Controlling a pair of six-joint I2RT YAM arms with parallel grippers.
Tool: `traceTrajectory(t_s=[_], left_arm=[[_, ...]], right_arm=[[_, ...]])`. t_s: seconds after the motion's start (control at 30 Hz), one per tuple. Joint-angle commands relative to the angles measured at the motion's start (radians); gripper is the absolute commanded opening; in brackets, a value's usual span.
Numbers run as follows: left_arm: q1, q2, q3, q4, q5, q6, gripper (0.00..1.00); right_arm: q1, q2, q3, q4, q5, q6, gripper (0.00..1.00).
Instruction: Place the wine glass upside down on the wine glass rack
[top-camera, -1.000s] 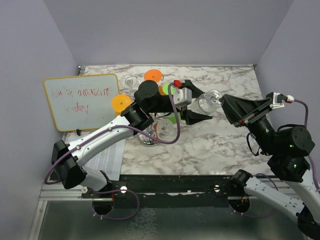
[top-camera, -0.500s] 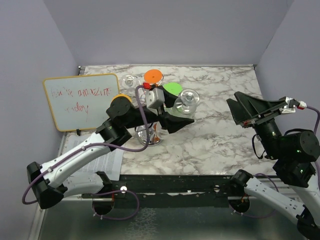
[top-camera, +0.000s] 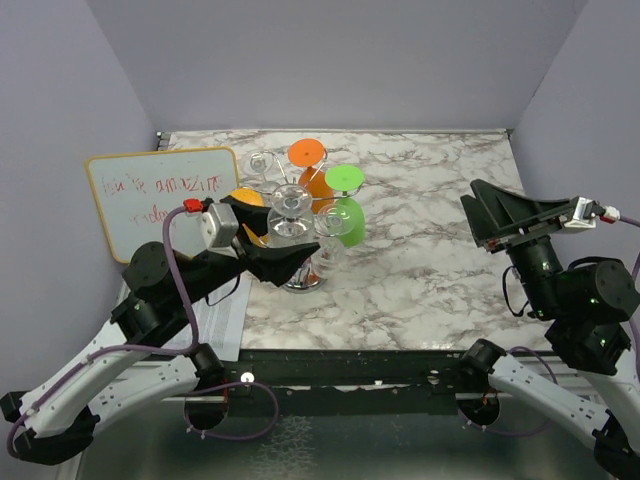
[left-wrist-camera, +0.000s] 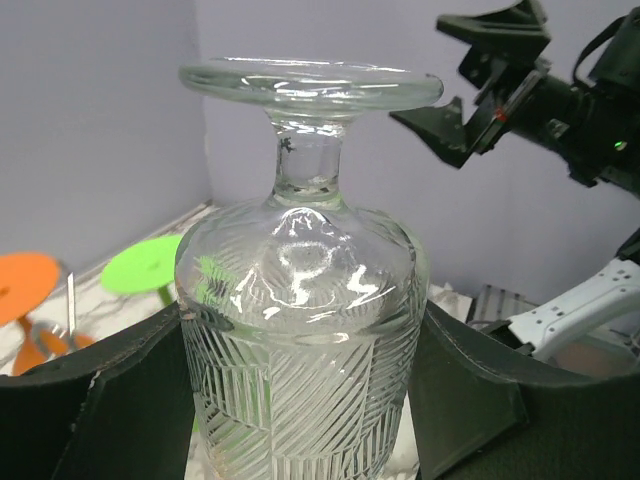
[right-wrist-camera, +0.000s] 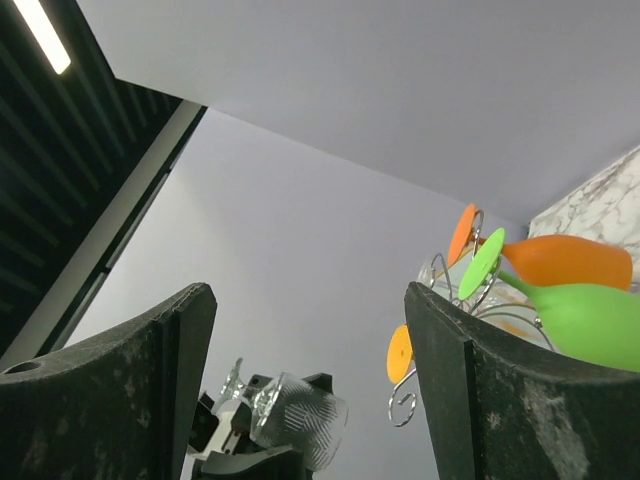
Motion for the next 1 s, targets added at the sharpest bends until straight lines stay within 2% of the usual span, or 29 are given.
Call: traceTrajectory(t_s=[0.0,0.2,0.37,0.6,0.77,0.97], left_arm=[[-0.002,-0.103,-0.039,-0.176,-0.162,0.045,0.27],[-0.002,-0.236,-0.096,-0.344,-0.169,0.089,0.27],[-0.003,-0.317,-0.202,-0.375,-0.161,0.056,0.27],[-0.002,-0.38,-0.356,-0.273,-0.184,0.033,0.27],[-0.002,-0.377,-0.373,-0.261,-0.156,0.042,0.27],[-0.003,-0.412,-0.419,-0.188,-0.188,0.052,0.27]], right_arm=[[0.003,0.024,-0.006,-0.007,0.065,-0.047,0.81],[0.003,0.086,0.046,-0.041,0.09,-0.111,0.78],[0.003,0.112,0.016,-0.017,0.13,-0.119,0.78],[0.003,0.171,0.026,-0.032,0.148,-0.126,0.77],[0.004,0.171,0.02,-0.038,0.151,-0.126,0.76],[0.003,0.167,0.001,-0.035,0.155,-0.113,0.76]])
